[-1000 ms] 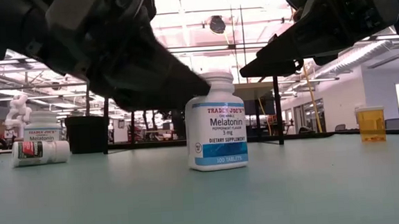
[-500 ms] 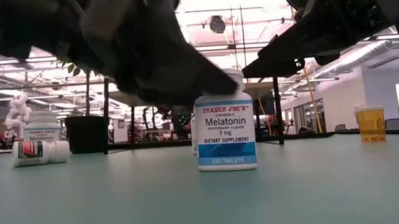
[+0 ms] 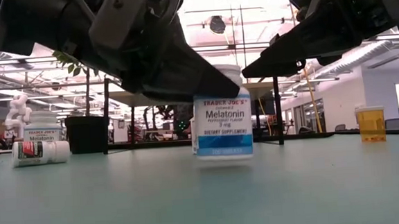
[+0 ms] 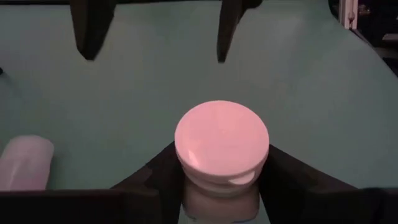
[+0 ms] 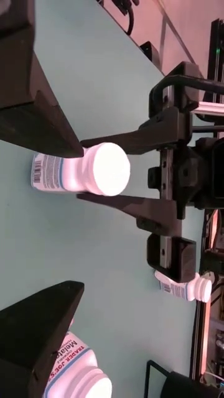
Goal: Pick and place medicine bottles onto shelf by color
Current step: Put the bottom small white pill bottle pill on the shelf
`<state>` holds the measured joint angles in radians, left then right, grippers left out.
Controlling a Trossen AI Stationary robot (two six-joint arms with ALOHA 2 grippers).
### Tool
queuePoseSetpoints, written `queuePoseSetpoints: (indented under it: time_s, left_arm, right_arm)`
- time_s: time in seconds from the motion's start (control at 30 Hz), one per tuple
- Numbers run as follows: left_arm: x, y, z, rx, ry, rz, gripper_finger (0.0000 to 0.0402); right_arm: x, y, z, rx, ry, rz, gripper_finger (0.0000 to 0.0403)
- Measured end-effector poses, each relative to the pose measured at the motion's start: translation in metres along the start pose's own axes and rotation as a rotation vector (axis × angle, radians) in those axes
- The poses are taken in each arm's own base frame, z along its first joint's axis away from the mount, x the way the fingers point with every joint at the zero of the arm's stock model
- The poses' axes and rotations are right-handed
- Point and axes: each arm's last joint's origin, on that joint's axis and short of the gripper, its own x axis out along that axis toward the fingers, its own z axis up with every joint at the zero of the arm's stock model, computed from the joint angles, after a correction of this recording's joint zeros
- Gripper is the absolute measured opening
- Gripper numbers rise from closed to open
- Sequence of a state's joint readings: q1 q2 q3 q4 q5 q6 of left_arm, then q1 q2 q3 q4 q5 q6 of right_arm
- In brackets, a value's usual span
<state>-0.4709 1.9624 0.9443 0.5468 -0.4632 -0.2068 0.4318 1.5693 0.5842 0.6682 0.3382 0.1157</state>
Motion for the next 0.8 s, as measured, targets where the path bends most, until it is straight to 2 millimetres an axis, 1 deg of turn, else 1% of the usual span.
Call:
queuePoseSetpoints:
  time_s: [0.1,0.17,0.3,0.4,0.5,0.57,0.67,0.8]
  left_arm:
    - [0.0,0.0,0.0,-0.016,-0.003,0.001,0.0165]
    - [0.0,0.0,0.0,-0.024,-0.003,0.008,0.0177]
    - [0.003,0.008,-0.003,-0.053,0.039,0.036,0.0196]
    - [0.004,0.012,-0.003,-0.075,0.055,0.05,0.0203]
    - [0.004,0.011,-0.004,-0.064,0.062,0.043,0.0206]
    - [0.004,0.011,-0.005,-0.071,0.066,0.043,0.0207]
    - [0.004,0.012,-0.005,-0.097,0.067,0.045,0.0208]
    - [0.003,0.011,-0.007,-0.101,0.083,0.047,0.0208]
  right_arm:
    - [0.0,0.0,0.0,0.022,-0.003,0.001,0.0336]
    - [0.0,0.0,0.002,0.043,-0.021,0.003,0.0336]
    - [0.001,-0.002,0.01,0.066,-0.098,-0.004,0.0336]
    - [0.004,-0.002,0.009,0.053,-0.118,-0.006,0.0336]
    - [0.014,0.001,0.004,0.015,-0.141,-0.018,0.0336]
    - [0.025,0.004,0.007,-0.023,-0.149,-0.033,0.0336]
    - [0.04,0.01,0.011,-0.063,-0.118,-0.037,0.0336]
    - [0.048,0.012,0.009,-0.08,-0.07,-0.039,0.0336]
